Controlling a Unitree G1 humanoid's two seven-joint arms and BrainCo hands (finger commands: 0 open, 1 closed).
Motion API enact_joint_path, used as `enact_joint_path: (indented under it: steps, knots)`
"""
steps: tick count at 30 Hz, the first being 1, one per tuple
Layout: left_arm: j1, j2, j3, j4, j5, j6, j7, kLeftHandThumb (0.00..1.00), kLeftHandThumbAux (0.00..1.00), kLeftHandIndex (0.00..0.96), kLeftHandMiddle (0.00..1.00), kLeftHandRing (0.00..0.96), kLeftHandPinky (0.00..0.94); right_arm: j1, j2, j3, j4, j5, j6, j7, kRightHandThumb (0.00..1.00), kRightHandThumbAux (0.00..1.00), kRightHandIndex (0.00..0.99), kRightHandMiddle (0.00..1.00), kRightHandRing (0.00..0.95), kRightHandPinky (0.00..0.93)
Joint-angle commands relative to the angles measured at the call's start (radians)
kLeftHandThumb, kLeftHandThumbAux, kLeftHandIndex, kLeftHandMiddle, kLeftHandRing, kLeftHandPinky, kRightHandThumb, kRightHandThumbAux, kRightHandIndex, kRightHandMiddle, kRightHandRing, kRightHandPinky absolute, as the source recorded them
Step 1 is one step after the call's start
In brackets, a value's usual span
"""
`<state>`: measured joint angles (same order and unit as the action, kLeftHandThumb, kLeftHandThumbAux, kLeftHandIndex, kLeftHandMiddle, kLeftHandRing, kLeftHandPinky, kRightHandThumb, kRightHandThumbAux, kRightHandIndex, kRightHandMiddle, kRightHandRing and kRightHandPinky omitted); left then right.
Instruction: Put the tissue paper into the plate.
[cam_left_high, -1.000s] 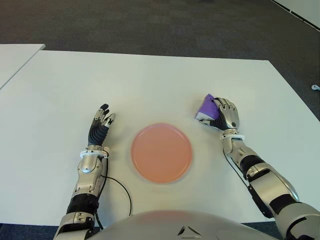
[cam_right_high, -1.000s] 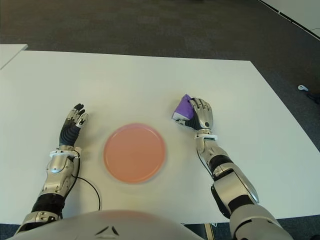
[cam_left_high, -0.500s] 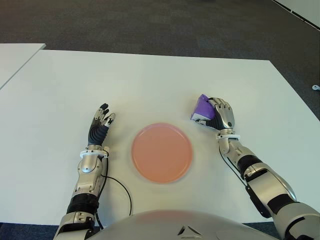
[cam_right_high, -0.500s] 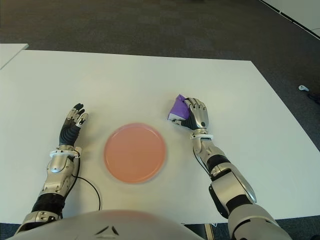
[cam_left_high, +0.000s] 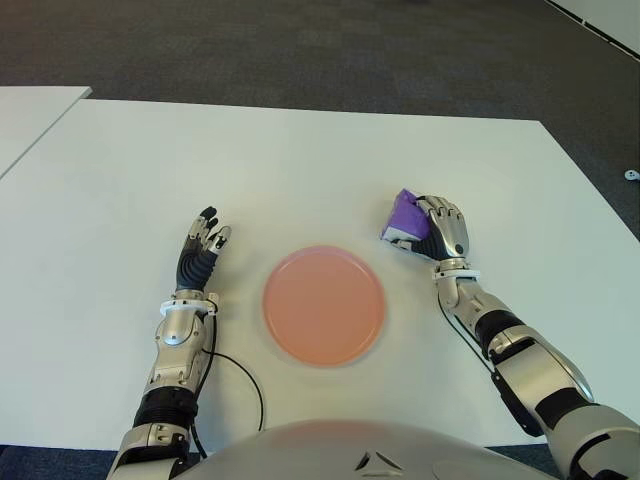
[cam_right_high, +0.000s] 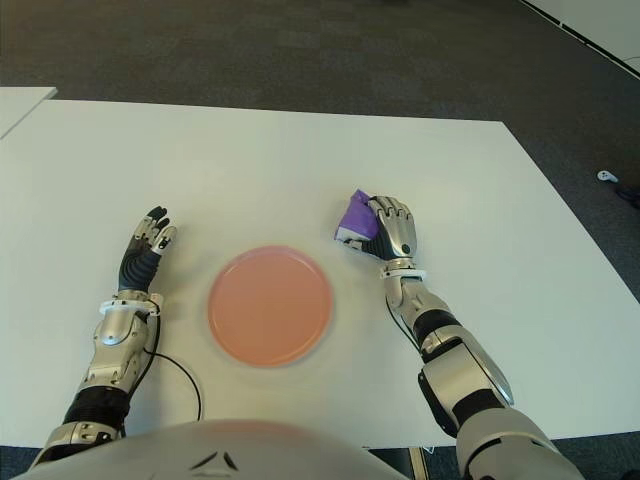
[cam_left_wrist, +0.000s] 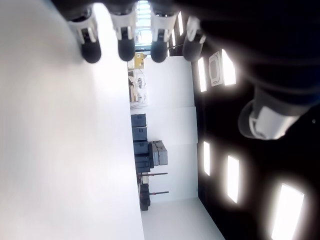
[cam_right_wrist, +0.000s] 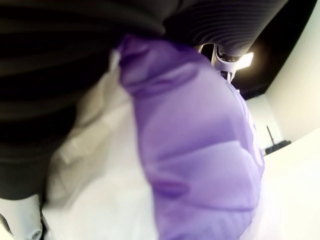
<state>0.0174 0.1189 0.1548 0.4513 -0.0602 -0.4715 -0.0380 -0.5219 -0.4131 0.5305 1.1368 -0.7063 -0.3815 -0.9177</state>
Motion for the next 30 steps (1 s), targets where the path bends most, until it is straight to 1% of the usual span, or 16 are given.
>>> enact_joint_path:
  steps: [1,7,13,15,17,19,21,25,26,30]
  knots:
    - [0.013,-0.01,0.001,0.029,-0.002,0.026,0.002,0.0,0.465,0.0,0.0,0.0,0.0,0.129,0.068,0.049,0.061,-0.029,-0.011,0.046,0.743,0.711,0.437,0.973,0.909,0.883]
    - [0.009,-0.009,0.002,0.035,-0.001,0.02,0.003,0.0,0.471,0.0,0.0,0.0,0.0,0.124,0.073,0.039,0.066,-0.018,-0.026,0.041,0.747,0.71,0.438,0.939,0.899,0.885]
    - [0.003,-0.01,0.003,0.043,0.002,0.023,0.01,0.0,0.475,0.0,0.0,0.0,0.0,0.082,0.068,0.005,0.038,0.013,-0.041,0.059,0.747,0.71,0.439,0.914,0.885,0.88]
    - [0.001,-0.009,0.004,0.047,0.004,0.023,0.011,0.0,0.474,0.0,0.0,0.0,0.0,0.069,0.054,-0.014,-0.003,0.026,-0.044,0.065,0.747,0.71,0.439,0.908,0.882,0.876]
    - [-0.002,-0.006,0.003,0.054,0.008,0.018,0.011,0.0,0.472,0.0,0.0,0.0,0.0,0.045,0.021,-0.05,-0.088,0.05,-0.053,0.077,0.747,0.71,0.439,0.904,0.881,0.874]
    - [-0.004,-0.004,0.003,0.06,0.011,0.013,0.01,0.0,0.47,0.0,0.0,0.0,0.0,0.031,0.002,-0.077,-0.147,0.065,-0.056,0.09,0.746,0.71,0.439,0.901,0.882,0.873]
    - [-0.007,-0.002,0.002,0.065,0.013,0.008,0.008,0.0,0.469,0.0,0.0,0.0,0.0,0.031,-0.004,-0.097,-0.191,0.073,-0.057,0.098,0.746,0.71,0.439,0.901,0.883,0.872]
    - [-0.012,-0.001,0.005,0.073,0.01,0.001,0.006,0.0,0.467,0.0,0.0,0.0,0.0,0.042,-0.013,-0.161,-0.316,0.108,-0.065,0.124,0.746,0.71,0.439,0.904,0.887,0.874]
    - [-0.013,-0.002,0.005,0.073,0.01,0.001,0.007,0.0,0.467,0.0,0.0,0.0,0.0,0.049,-0.013,-0.182,-0.371,0.117,-0.056,0.134,0.747,0.71,0.439,0.907,0.89,0.876]
    - [-0.017,-0.003,0.007,0.078,0.008,-0.002,0.008,0.0,0.467,0.0,0.0,0.0,0.0,0.062,-0.007,-0.24,-0.515,0.127,-0.019,0.166,0.748,0.709,0.439,0.914,0.896,0.88]
